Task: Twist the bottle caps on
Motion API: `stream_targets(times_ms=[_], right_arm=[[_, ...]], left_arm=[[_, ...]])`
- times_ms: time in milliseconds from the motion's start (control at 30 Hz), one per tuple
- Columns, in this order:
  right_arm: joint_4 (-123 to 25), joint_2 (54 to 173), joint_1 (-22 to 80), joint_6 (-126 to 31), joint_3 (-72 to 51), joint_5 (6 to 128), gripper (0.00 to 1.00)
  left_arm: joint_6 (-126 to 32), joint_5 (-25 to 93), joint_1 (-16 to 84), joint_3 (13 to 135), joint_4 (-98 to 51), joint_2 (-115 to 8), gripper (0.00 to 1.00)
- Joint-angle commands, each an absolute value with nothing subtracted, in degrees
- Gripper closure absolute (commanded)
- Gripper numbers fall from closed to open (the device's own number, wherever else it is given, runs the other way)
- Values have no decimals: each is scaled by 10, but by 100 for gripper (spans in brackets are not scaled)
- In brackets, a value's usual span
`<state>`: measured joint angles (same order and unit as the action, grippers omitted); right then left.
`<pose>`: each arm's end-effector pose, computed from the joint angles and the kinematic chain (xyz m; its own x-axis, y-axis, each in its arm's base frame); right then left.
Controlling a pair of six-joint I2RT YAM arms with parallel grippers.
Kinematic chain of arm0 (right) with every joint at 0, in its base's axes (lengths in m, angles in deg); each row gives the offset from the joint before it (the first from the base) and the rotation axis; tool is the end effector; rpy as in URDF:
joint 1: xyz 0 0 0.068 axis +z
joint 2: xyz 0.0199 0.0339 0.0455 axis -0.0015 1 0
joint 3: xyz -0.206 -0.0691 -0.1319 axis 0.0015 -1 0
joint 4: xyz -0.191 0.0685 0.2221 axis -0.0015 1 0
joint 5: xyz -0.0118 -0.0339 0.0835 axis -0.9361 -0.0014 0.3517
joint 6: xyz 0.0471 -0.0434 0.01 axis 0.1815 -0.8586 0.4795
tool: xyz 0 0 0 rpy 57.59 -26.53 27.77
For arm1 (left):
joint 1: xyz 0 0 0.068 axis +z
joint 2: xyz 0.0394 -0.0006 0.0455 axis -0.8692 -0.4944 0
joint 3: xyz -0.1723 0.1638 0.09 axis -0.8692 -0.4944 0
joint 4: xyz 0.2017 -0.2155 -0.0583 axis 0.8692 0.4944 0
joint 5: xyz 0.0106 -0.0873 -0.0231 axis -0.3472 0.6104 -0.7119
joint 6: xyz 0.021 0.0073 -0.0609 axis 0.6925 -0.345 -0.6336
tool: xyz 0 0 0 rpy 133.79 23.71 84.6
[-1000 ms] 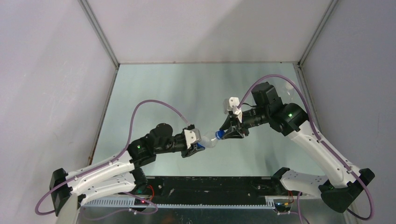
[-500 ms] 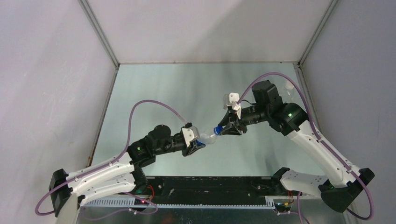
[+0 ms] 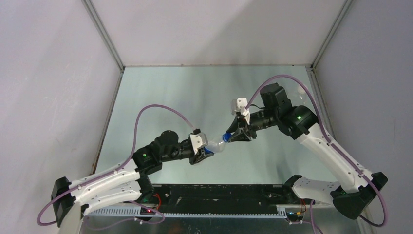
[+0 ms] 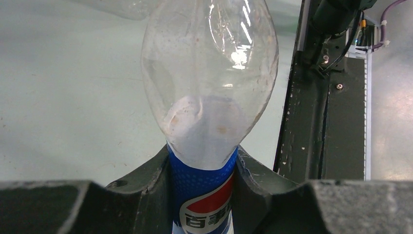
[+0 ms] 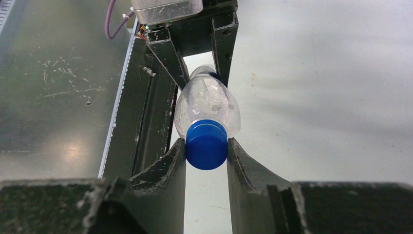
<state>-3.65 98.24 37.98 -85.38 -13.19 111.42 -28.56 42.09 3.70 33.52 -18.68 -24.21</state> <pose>0.1940 0.2027 0.3677 0.0295 -0.3794 -0.9248 -0.9936 -0.1124 0.0144 0.1305 -0.2247 0.2428 -0.0389 0.2740 -0.9609 0.9629 0.2672 0.0372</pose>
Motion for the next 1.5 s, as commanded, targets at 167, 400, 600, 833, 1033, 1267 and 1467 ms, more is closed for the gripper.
stream_targets(times_ms=[167, 400, 600, 833, 1033, 1267, 1467], right_arm=[[-86, 1022, 394, -673, -123, 1063, 100], [-117, 1038, 402, -489, -123, 974, 100], [-130, 1047, 401, -299, -123, 893, 100], [-114, 1066, 409, -88, -124, 805, 100], [-121, 1057, 417, -21, -123, 750, 93], [-88, 1059, 415, -92, -56, 736, 55], [-112, 1033, 412, -187, -38, 741, 32]], left_arm=[[-245, 324, 21, 358, -321, -227, 70], [-176, 174, -23, 356, -357, -239, 70], [-144, 59, -58, 336, -428, -257, 71], [-79, -74, -109, 319, -511, -298, 71], [-72, -129, -130, 314, -520, -314, 72], [-106, -127, -129, 302, -476, -313, 72], [-141, -110, -117, 302, -425, -312, 72]])
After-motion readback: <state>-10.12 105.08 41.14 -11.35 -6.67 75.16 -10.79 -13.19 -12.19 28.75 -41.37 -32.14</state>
